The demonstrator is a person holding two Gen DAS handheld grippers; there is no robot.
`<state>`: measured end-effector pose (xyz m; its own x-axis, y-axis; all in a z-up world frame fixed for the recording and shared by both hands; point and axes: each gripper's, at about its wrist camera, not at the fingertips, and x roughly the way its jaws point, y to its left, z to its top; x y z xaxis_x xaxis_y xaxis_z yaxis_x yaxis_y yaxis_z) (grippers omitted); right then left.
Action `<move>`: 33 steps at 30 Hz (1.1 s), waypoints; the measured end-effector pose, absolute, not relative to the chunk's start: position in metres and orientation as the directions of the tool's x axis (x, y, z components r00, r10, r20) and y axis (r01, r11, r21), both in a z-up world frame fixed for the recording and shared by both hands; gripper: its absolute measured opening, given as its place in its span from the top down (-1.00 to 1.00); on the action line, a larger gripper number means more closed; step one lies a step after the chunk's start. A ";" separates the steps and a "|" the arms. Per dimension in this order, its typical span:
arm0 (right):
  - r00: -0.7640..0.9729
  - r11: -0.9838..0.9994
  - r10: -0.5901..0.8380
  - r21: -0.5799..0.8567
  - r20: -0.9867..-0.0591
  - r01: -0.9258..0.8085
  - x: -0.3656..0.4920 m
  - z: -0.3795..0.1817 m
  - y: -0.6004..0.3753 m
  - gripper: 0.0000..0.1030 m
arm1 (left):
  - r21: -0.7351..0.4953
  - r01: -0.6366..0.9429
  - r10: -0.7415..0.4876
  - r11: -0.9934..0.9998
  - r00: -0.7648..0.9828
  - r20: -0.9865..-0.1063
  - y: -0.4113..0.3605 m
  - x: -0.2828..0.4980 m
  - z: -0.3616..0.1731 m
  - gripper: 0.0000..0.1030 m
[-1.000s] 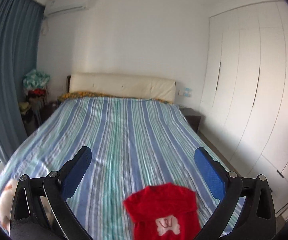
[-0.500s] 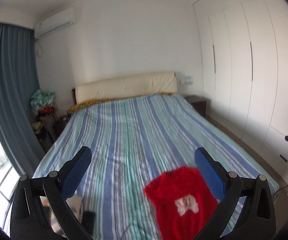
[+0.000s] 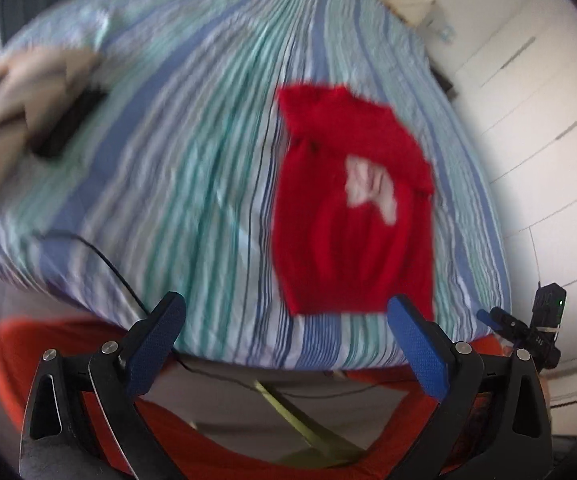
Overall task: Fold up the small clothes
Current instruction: 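Grasp the sweater hem with the left gripper while the right gripper grasps the hem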
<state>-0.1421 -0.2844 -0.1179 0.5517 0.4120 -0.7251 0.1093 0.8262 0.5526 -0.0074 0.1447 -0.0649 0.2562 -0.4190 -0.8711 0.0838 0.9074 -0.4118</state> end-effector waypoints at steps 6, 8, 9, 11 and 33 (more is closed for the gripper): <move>0.530 0.716 0.516 0.678 -0.673 0.164 -0.123 -0.203 -0.278 -1.00 | -0.462 0.086 -0.470 0.883 0.133 -0.873 0.095 -0.007 -0.164 -0.47; 0.518 0.707 0.521 0.683 -0.679 0.184 -0.117 -0.209 -0.279 -1.00 | -0.444 0.178 -0.469 0.878 0.142 -0.872 0.072 -0.005 -0.157 -0.49; 0.505 0.707 0.527 0.682 -0.683 0.185 -0.113 -0.214 -0.279 -1.00 | -0.428 0.221 -0.464 0.876 0.146 -0.874 0.062 -0.004 -0.155 -0.49; 0.462 0.705 0.535 0.676 -0.707 0.217 -0.107 -0.222 -0.281 -0.96 | -0.407 0.236 -0.447 0.882 0.147 -0.883 0.054 -0.002 -0.156 -0.49; 0.261 0.823 0.421 0.487 -0.868 0.292 -0.152 -0.218 -0.287 1.00 | -0.344 0.214 -0.372 0.914 0.105 -0.922 0.072 -0.014 -0.146 0.98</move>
<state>-0.1521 -0.2875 -0.2176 0.2615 0.4213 -0.8684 0.2918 0.8231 0.4872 -0.0143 0.0723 -0.1461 0.1047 -0.3717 -0.9224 0.2139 0.9142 -0.3441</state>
